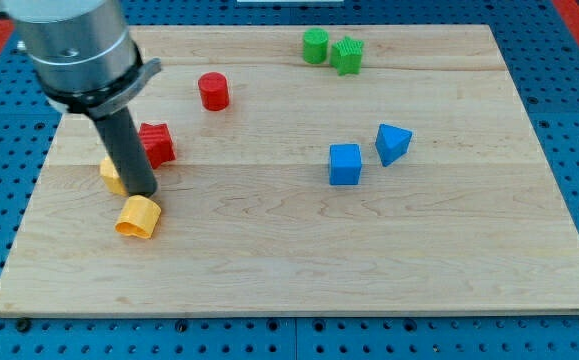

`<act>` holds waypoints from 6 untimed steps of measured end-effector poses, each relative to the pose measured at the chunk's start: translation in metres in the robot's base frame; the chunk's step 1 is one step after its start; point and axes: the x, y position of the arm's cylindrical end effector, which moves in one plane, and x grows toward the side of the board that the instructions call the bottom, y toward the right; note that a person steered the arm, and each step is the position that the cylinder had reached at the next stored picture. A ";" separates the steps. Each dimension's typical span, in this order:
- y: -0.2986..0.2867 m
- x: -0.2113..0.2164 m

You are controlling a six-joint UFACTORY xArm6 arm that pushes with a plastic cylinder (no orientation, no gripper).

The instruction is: Move the red star towards the top side

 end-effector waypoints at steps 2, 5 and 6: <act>0.017 -0.008; 0.020 -0.058; 0.070 -0.031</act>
